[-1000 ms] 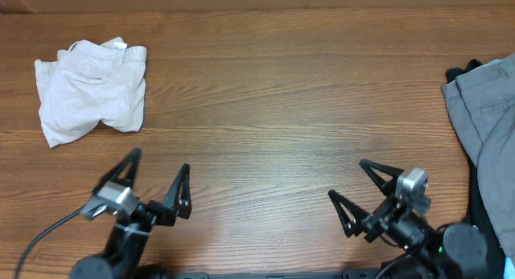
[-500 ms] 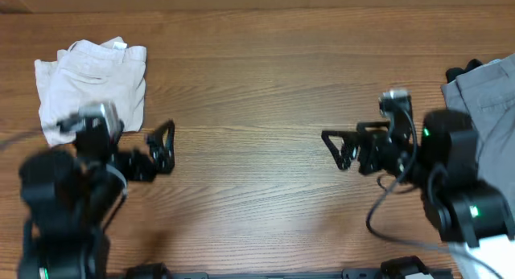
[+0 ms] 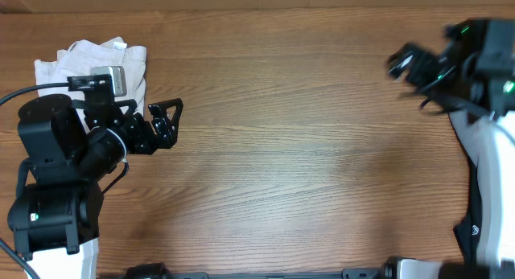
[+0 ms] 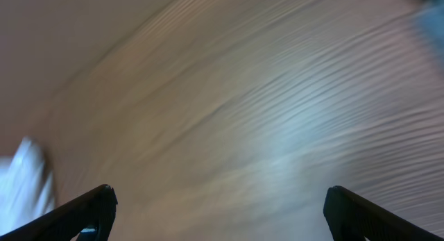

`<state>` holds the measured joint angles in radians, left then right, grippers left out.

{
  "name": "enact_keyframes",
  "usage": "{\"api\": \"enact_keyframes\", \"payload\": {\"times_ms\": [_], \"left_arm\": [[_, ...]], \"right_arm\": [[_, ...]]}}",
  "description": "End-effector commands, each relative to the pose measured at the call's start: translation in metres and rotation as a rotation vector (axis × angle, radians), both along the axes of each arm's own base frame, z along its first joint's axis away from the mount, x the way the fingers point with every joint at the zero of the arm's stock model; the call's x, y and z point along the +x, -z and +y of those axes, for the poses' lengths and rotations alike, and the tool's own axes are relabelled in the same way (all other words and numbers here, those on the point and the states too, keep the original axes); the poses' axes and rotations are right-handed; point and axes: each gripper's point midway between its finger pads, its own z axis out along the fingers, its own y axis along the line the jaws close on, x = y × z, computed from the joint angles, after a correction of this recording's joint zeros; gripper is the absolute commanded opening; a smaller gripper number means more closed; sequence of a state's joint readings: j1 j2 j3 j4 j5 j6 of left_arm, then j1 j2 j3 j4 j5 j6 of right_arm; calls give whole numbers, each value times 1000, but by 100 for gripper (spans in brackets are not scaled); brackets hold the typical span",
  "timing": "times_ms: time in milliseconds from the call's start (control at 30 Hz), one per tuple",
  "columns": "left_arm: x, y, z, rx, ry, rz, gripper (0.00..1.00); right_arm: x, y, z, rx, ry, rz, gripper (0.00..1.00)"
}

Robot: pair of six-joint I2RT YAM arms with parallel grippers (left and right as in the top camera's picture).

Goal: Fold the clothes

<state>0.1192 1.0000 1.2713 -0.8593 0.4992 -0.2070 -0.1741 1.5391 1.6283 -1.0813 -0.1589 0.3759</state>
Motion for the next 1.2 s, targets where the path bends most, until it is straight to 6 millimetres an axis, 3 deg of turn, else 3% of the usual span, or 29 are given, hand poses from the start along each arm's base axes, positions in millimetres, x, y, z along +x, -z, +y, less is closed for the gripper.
{"api": "enact_keyframes", "payload": {"times_ms": [0,167,367,600,833,1000,1167], "left_arm": [[-2,-8,-7,-14,42,-12,100],[-4,-5,-7,-23,38,4,100],[-5,-4,-8,-39,35,19,100],[-9,-7,-17,-79,84,18,100],[-12,-4,-19,-88,90,39,100],[-13,-3,-19,-88,90,42,100],[-12,-3,-18,-86,88,43,100]], "right_arm": [[15,12,-69,-57,209,23,100],[54,59,-135,-87,297,14,100],[80,98,-173,-155,349,10,95],[96,152,-192,-203,376,62,94],[102,181,-205,-255,391,89,95],[93,200,-214,-302,426,148,91],[90,207,-214,-299,425,170,65]]}}
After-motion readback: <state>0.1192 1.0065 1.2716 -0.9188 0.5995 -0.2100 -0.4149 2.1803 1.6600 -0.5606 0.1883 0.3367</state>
